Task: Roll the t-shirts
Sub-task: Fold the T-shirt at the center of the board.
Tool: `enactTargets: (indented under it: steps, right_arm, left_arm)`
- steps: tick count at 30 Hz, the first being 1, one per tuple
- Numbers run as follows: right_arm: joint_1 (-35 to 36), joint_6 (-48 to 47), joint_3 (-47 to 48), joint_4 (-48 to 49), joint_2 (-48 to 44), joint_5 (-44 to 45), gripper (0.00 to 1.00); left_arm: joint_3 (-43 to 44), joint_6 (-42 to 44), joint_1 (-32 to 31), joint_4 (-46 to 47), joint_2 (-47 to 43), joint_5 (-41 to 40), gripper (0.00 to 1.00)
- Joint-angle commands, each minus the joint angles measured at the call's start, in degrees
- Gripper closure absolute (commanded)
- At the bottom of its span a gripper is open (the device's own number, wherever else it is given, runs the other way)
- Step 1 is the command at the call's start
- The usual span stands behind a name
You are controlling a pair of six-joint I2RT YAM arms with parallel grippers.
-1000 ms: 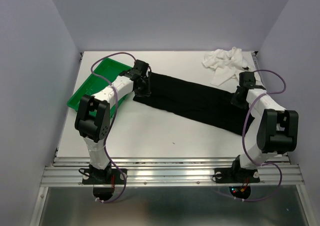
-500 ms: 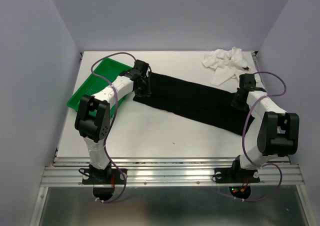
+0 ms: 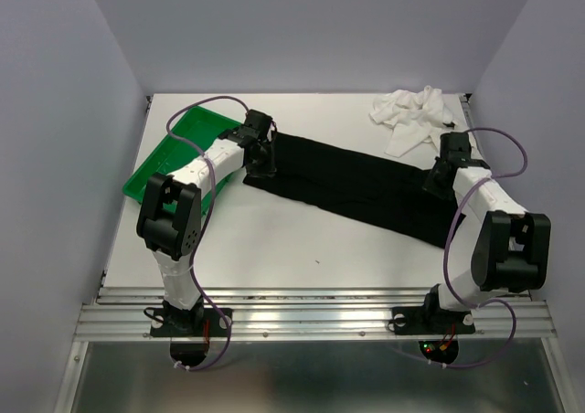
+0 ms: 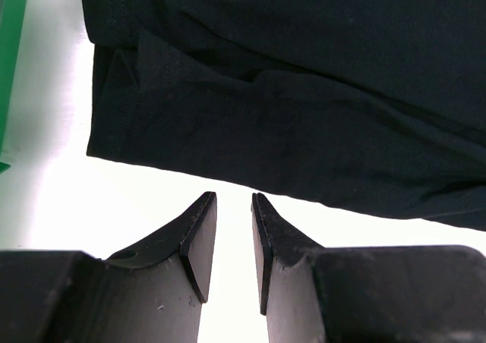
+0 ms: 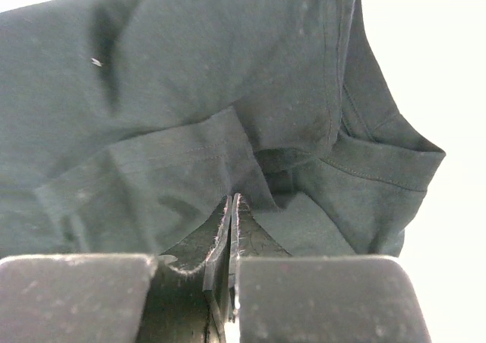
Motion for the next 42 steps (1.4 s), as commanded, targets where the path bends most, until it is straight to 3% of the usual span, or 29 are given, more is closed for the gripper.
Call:
enactTargets:
  steps: [1, 3, 5, 8, 11, 13, 20, 25, 42]
  right_arm:
    - [-0.5, 0.1, 3.5, 0.7, -2.8, 1.2, 0.99]
    - [-0.5, 0.2, 3.6, 0.6, -2.4, 2.9, 0.95]
    - [-0.5, 0.3, 3.6, 0.4, -1.5, 4.4, 0.77]
    - [-0.5, 0.3, 3.9, 0.5, -0.1, 4.6, 0.74]
    - [-0.5, 0.4, 4.1, 0.5, 1.5, 4.8, 0.56]
    - [-0.5, 0.4, 4.2, 0.5, 2.1, 5.1, 0.51]
    - [-0.5, 0.1, 4.3, 2.0, 3.9, 4.5, 0.71]
    - [-0.5, 0.0, 4.9, 2.1, 3.8, 3.5, 0.99]
    - [-0.5, -0.1, 8.3, 2.3, -2.9, 2.5, 0.99]
  left_arm:
    - [-1.1, 0.4, -0.4, 0.4, -3.5, 0.1, 0.64]
    - [-1.2, 0.4, -0.4, 0.4, -3.6, 0.0, 0.64]
    - [-1.3, 0.4, -0.5, 0.5, -3.8, 0.0, 0.64]
    - [-1.5, 0.4, -0.4, 0.4, -3.9, -0.2, 0.64]
    - [-1.5, 0.4, -0.4, 0.3, -3.9, -0.2, 0.64]
    - [-1.5, 0.4, -0.4, 0.3, -3.9, -0.2, 0.64]
    - [-1.4, 0.4, -0.4, 0.2, -3.7, -0.4, 0.64]
    - [-1.4, 0.3, -0.4, 0.2, -3.8, -0.5, 0.64]
    - [-1.4, -0.1, -0.7, 0.1, -3.9, -0.6, 0.64]
